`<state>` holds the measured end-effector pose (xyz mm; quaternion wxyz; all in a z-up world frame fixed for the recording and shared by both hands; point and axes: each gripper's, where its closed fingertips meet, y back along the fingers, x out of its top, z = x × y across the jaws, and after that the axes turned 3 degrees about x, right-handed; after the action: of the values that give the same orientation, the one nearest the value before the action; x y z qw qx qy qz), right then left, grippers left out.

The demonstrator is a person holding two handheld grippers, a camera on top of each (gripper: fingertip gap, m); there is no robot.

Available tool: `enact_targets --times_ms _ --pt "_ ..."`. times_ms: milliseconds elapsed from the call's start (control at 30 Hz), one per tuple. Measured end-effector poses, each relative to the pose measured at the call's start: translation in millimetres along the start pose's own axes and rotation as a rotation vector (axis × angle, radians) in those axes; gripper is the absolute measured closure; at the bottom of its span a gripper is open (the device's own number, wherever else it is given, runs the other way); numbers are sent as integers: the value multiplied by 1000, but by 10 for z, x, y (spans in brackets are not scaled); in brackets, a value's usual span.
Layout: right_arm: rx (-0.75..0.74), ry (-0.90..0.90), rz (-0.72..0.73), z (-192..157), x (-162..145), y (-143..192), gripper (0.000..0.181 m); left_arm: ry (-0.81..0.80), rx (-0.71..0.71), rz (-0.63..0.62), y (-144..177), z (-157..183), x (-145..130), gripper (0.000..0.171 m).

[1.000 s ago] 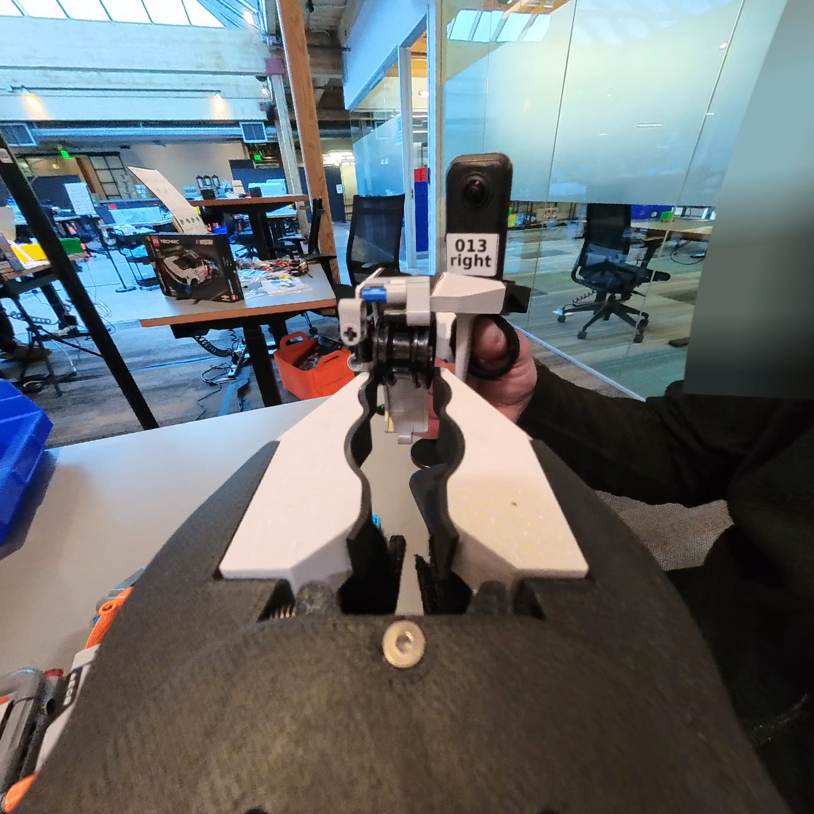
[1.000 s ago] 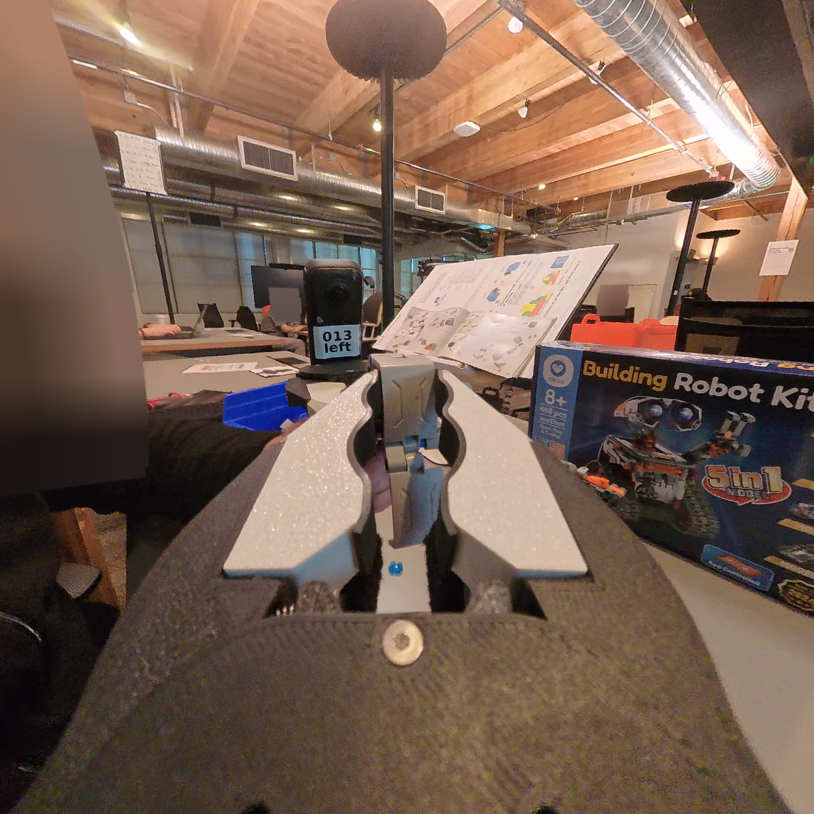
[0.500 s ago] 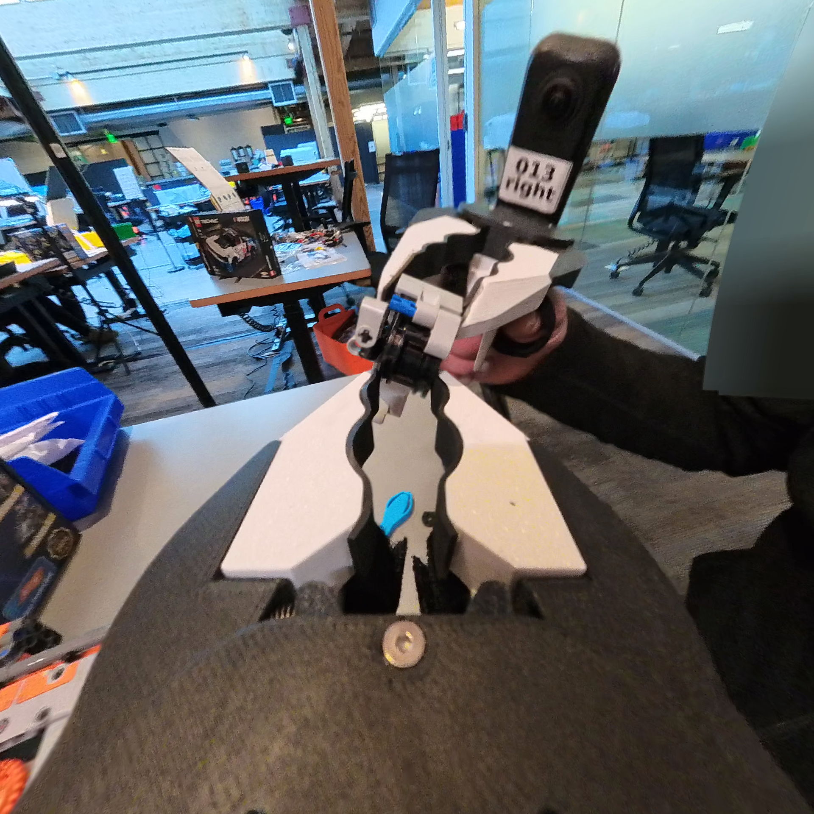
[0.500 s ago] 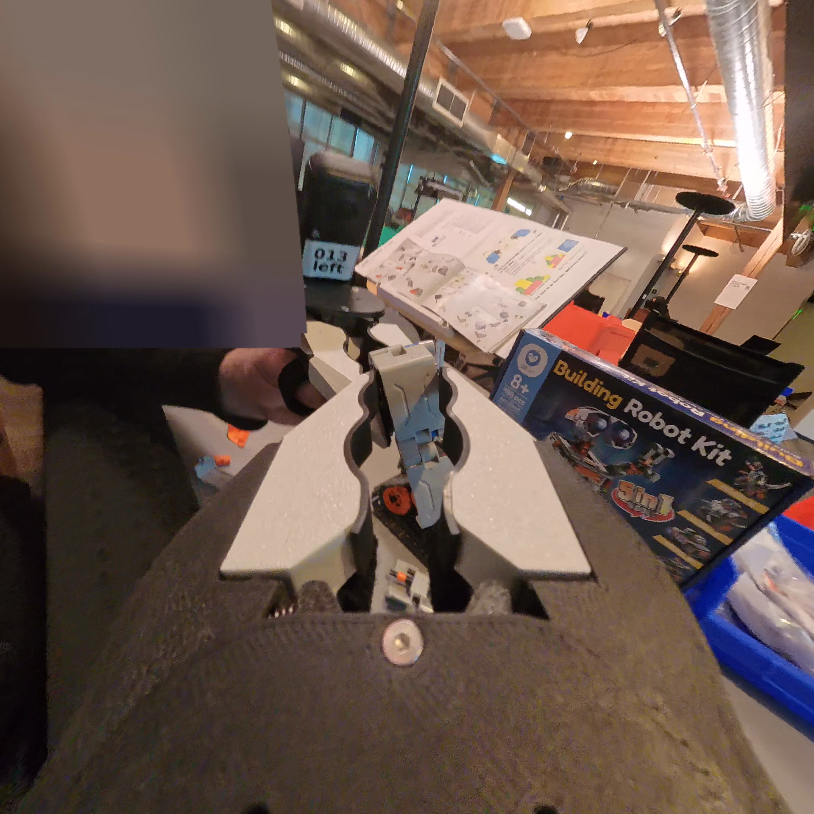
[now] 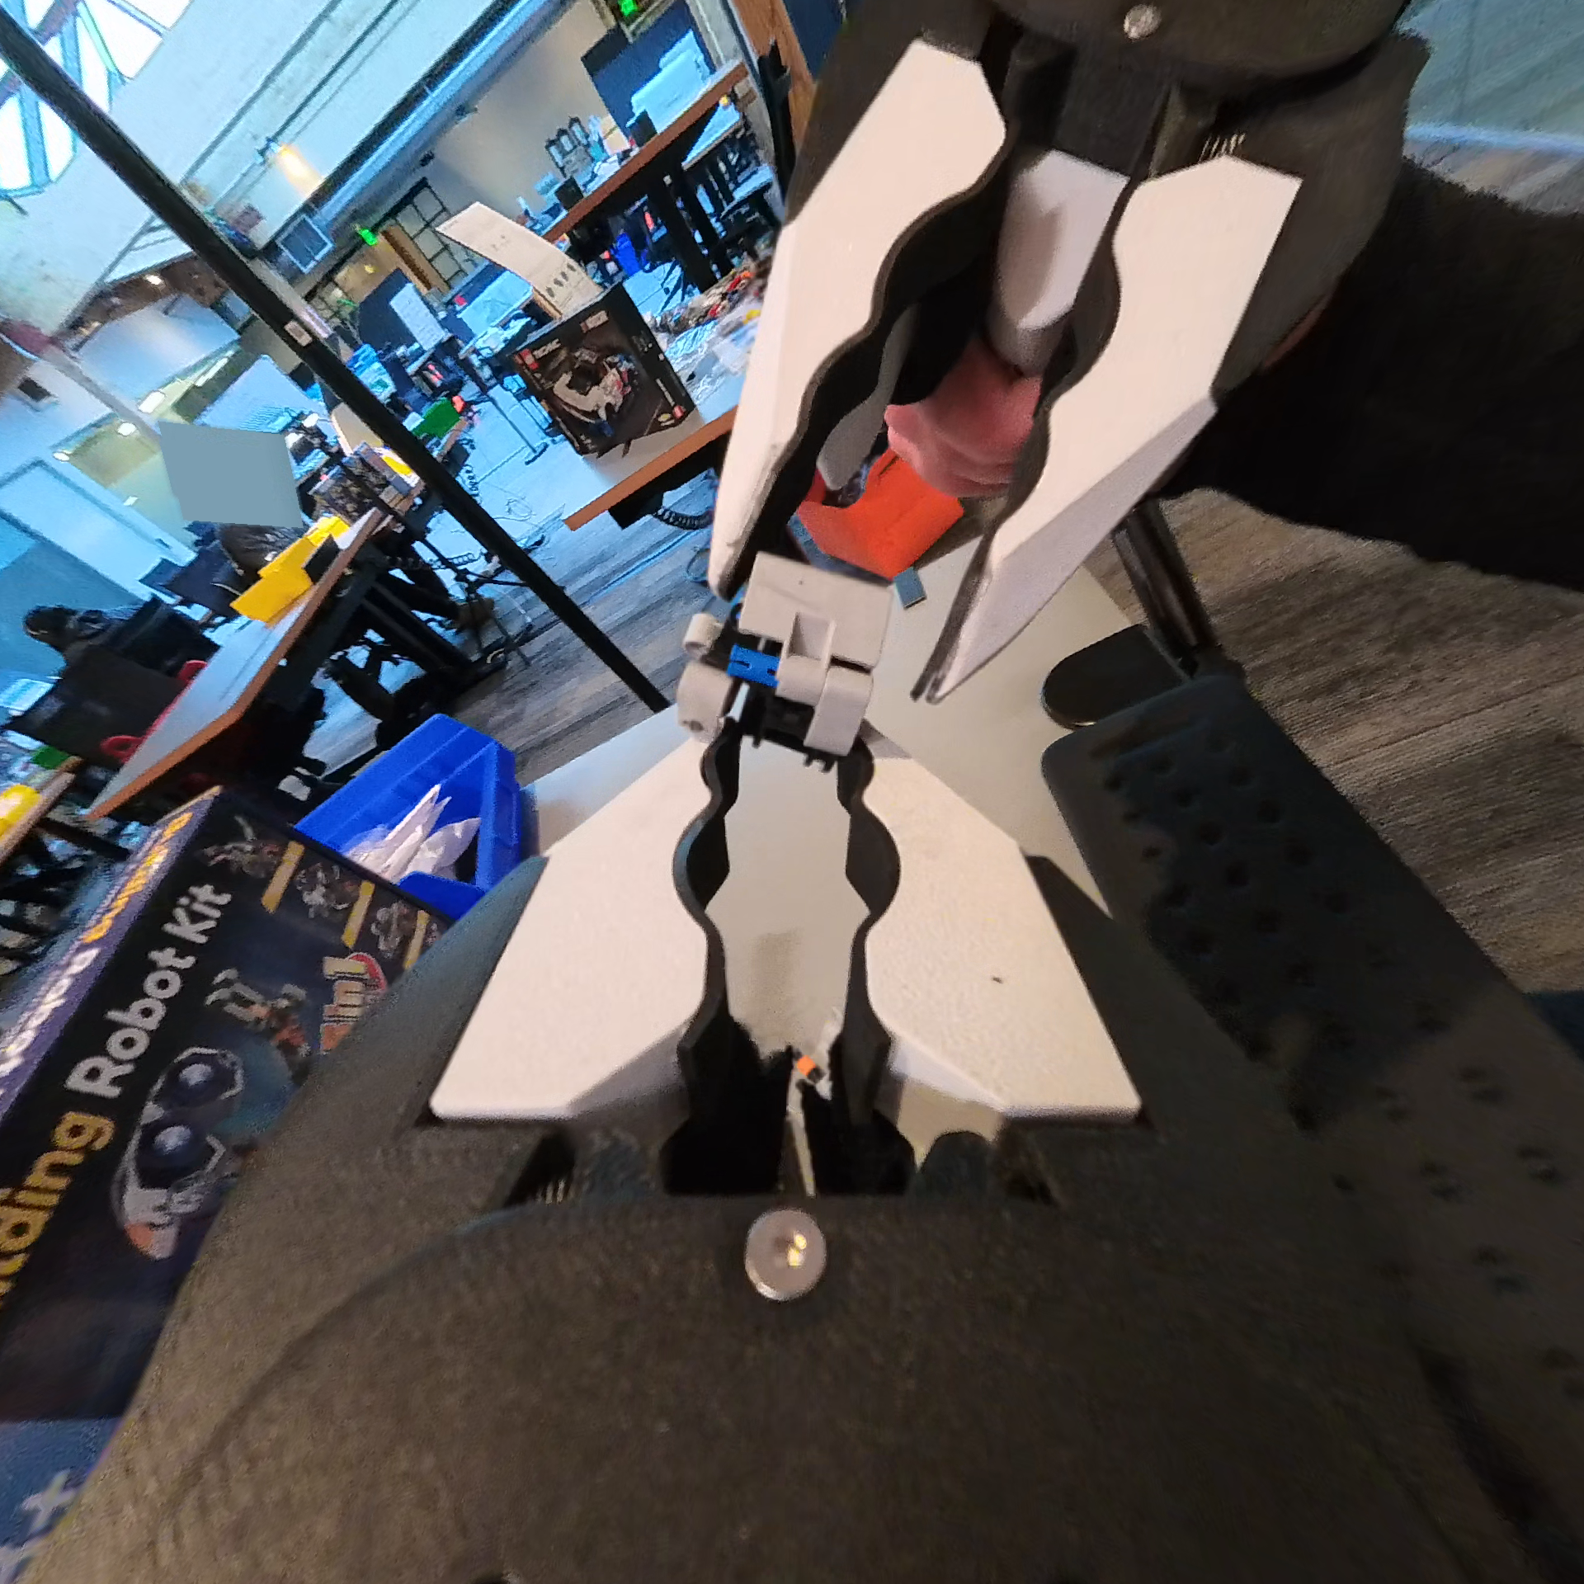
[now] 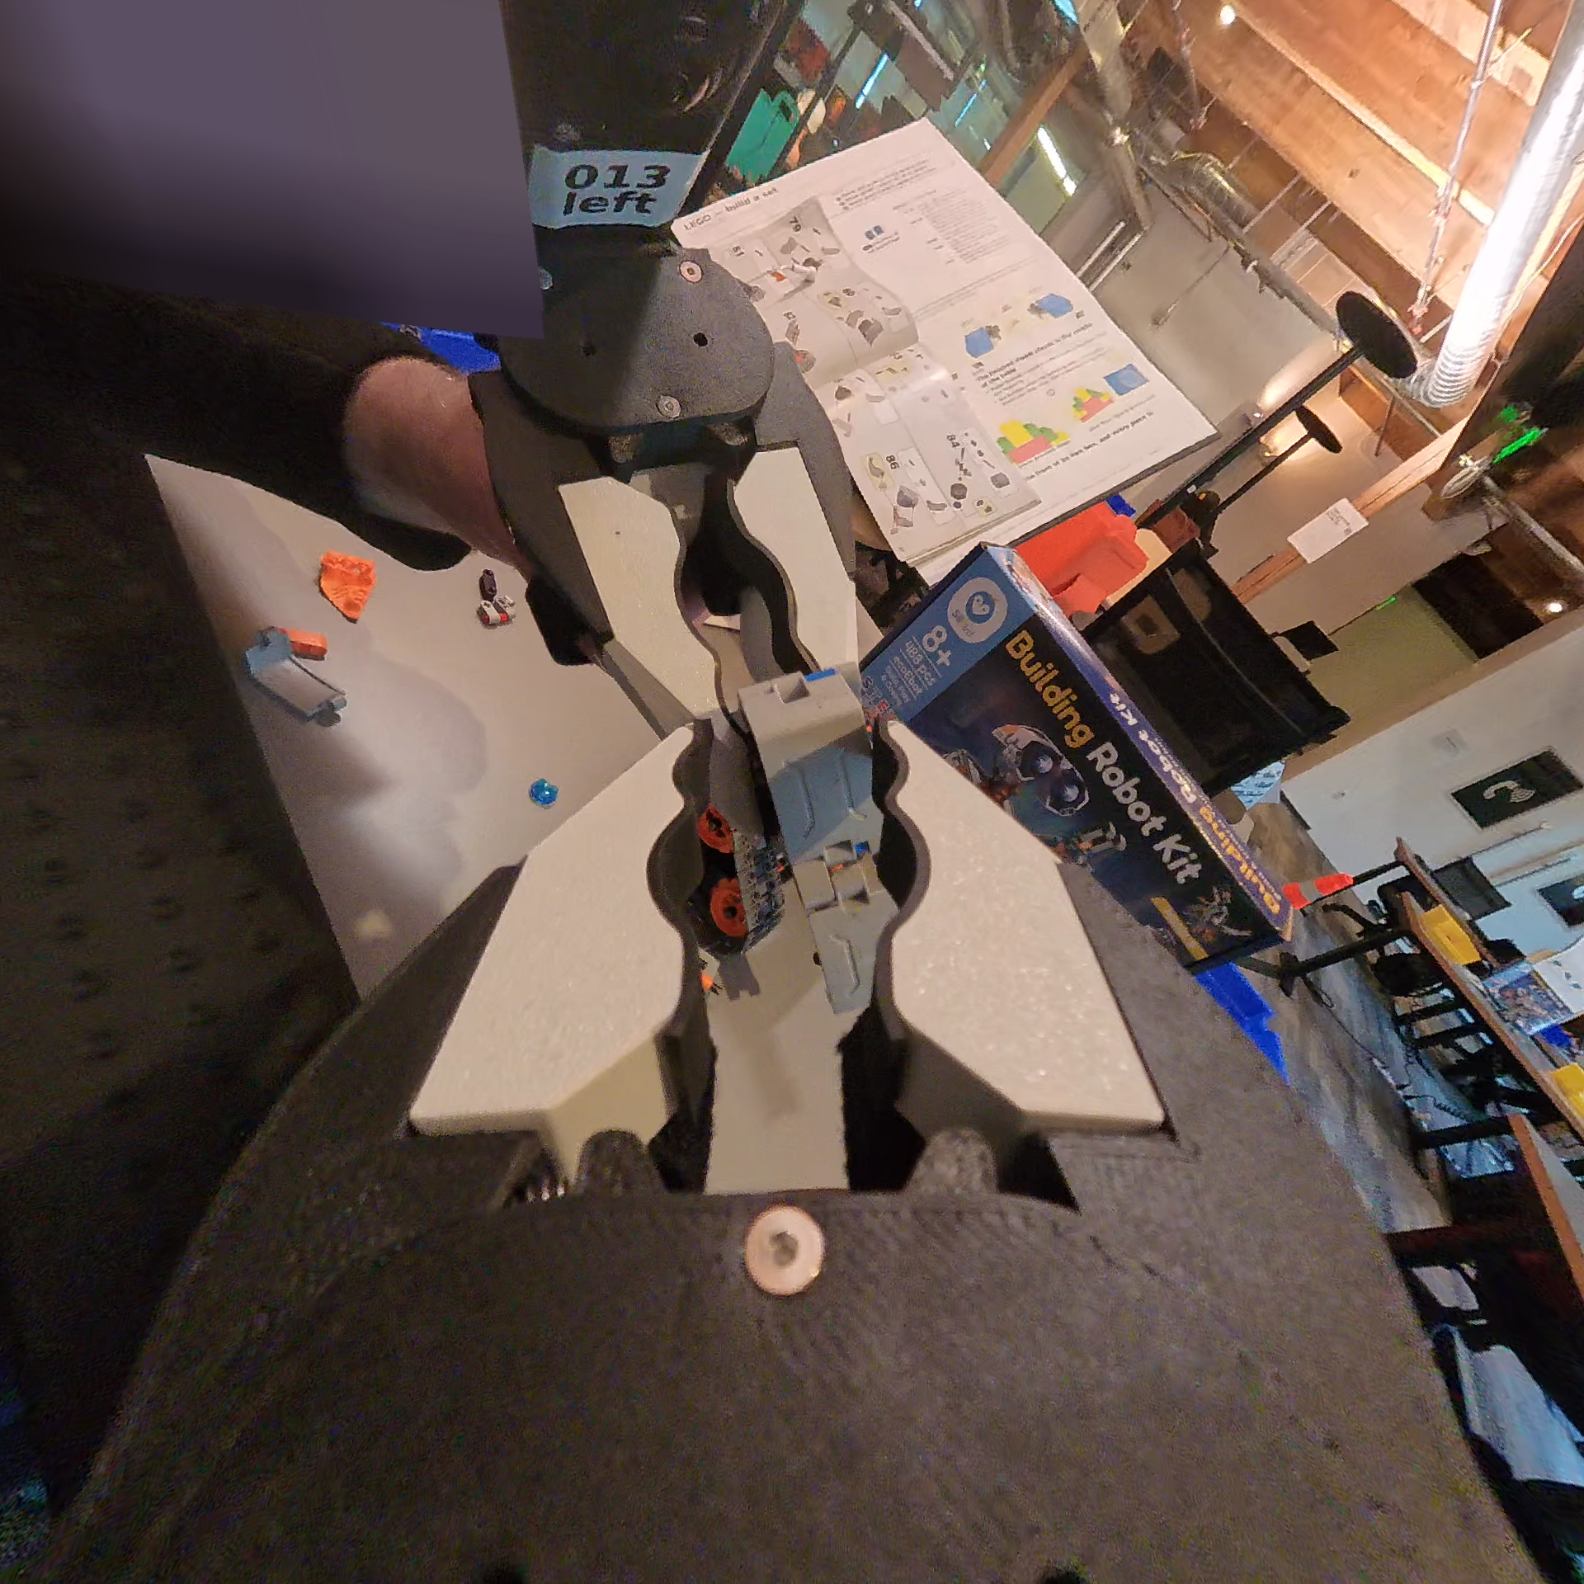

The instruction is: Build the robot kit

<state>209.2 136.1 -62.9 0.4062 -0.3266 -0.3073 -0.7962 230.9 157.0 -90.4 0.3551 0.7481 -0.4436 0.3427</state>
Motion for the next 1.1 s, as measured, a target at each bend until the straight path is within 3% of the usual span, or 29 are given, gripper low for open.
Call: enact_targets --times_ms 100,167,267,433,567,833,967,1100 --pt "-6 30 -21 7 45 44 147 -65 36 -44 -14 -14 -22 151" --pt "-6 50 -45 14 37 51 160 -98 50 -73 -20 -12 -29 151" --pt "6 63 -67 1 12 38 159 -113 56 -83 -35 1 -25 152" --pt "24 4 24 15 77 178 142 -122 61 -85 -39 6 -30 152" --pt "7 14 -48 60 -98 221 137 -117 59 -84 -41 8 -16 152" --pt "15 -11 -23 25 -224 135 155 -123 54 -81 -63 42 2 152" --pt "26 -20 13 34 -180 173 156 -127 37 -38 -50 66 55 151" --pt "28 -62 65 78 -145 218 157 -118 50 56 20 52 206 135"
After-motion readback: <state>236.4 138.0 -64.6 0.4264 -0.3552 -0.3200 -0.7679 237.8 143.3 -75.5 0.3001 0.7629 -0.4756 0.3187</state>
